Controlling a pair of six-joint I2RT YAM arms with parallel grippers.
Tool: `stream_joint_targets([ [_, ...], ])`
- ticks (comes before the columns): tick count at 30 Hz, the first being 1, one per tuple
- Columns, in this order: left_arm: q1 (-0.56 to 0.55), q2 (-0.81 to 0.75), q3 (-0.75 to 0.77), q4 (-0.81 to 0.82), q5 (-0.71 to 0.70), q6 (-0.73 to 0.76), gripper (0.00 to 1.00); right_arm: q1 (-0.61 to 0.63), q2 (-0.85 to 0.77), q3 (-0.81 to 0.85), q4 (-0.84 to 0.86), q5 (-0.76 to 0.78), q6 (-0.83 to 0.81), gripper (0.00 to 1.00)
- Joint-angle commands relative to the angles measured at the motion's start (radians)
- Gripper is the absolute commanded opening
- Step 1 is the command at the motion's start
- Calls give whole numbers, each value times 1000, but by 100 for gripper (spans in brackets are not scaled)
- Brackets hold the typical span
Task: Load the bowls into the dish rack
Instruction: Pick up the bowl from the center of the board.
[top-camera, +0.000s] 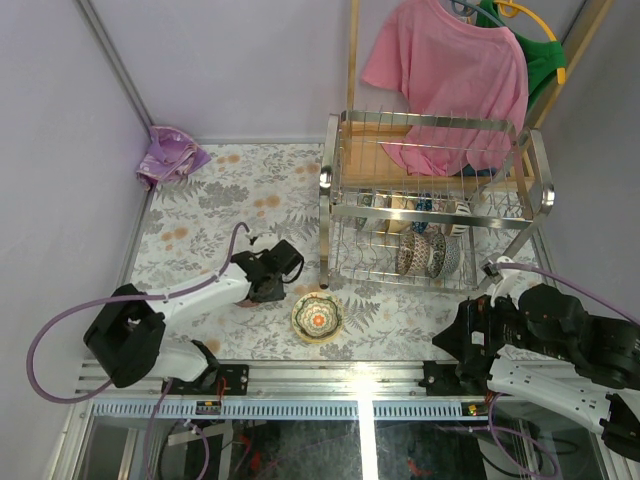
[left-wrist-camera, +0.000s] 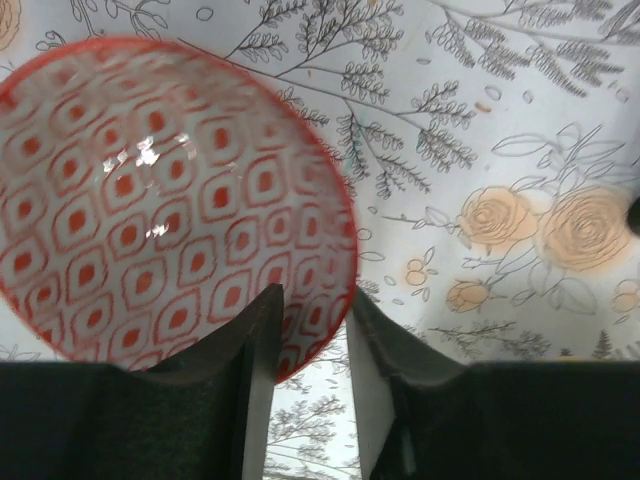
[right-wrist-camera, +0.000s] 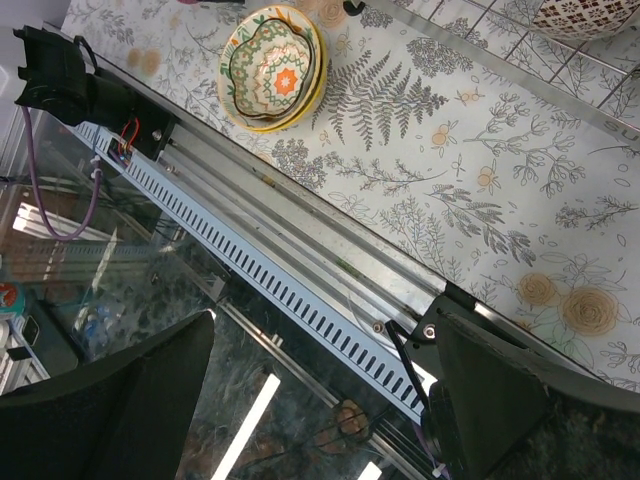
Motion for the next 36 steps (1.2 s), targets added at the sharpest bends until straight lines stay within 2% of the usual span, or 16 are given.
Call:
stream_joint_targets([
  [1, -6, 23, 48, -3, -67, -17, 23, 0, -15, 23, -33, -76, -21, 100],
  [5, -5, 45, 71, -3, -75, -7, 0, 0, -19, 23, -35, -74, -20, 99],
  [19, 24, -29, 219, -46, -124, 71, 0, 0, -30, 42, -57, -61, -12, 99],
  [22, 49, -70, 239, -6, -60, 100, 0, -1, -28, 44, -60, -62, -10, 100],
  [26, 132, -148, 287, 140, 104, 178, 0, 0, -14, 56, -62, -59, -10, 99],
  [30, 181, -136, 356, 224, 178, 229, 0, 0, -8, 66, -59, -58, -10, 100],
  [36, 232, -108, 360, 427, 333, 232, 0, -1, -2, 64, -59, -56, -8, 100],
])
